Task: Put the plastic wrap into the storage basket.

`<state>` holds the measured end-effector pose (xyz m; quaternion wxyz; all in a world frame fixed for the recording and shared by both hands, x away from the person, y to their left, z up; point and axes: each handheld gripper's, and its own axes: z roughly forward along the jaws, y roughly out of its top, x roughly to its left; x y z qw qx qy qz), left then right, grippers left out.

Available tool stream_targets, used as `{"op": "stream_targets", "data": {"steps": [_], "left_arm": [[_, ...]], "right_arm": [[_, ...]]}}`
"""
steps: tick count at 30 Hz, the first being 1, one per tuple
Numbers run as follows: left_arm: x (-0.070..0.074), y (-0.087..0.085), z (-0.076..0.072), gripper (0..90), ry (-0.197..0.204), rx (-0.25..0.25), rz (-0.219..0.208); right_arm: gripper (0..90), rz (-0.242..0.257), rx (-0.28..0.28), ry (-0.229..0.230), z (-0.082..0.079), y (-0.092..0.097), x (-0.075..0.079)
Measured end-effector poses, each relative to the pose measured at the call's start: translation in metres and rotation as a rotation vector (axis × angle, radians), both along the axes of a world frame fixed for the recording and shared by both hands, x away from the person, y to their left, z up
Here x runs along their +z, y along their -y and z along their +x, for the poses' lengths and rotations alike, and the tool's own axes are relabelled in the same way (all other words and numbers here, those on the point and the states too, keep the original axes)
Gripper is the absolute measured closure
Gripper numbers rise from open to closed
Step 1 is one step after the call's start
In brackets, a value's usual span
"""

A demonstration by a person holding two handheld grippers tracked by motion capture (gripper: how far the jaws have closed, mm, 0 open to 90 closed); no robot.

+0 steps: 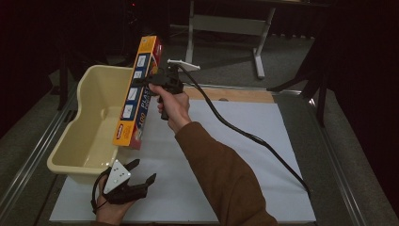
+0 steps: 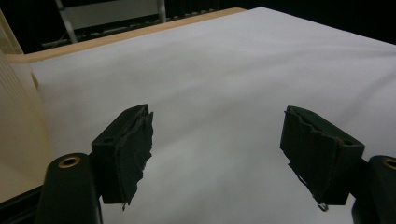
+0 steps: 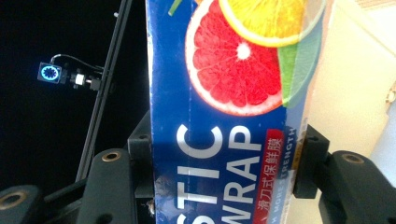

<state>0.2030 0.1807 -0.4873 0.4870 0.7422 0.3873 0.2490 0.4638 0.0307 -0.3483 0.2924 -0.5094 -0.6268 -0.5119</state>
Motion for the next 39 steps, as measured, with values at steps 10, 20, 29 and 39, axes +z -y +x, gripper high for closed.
{"op": "stream_targets", "data": {"steps": [10, 20, 29, 39], "left_arm": [[0.0, -0.001, -0.001, 23.7, 0.0, -0.011, -0.004], [0.0, -0.001, -0.001, 23.2, -0.002, -0.018, -0.012], [0.0, -0.001, -0.001, 23.1, 0.0, -0.023, -0.011], [0.0, -0.002, -0.001, 23.1, 0.003, -0.022, -0.013]], "right_arm": [[41.6, 0.012, 0.009, 0.006, -0.005, -0.034, -0.004], [41.6, 0.01, 0.009, -0.01, -0.013, -0.064, -0.016], [41.5, -0.015, -0.02, -0.055, -0.012, -0.075, -0.033], [41.5, -0.036, -0.008, -0.064, -0.014, -0.083, -0.048]]}}
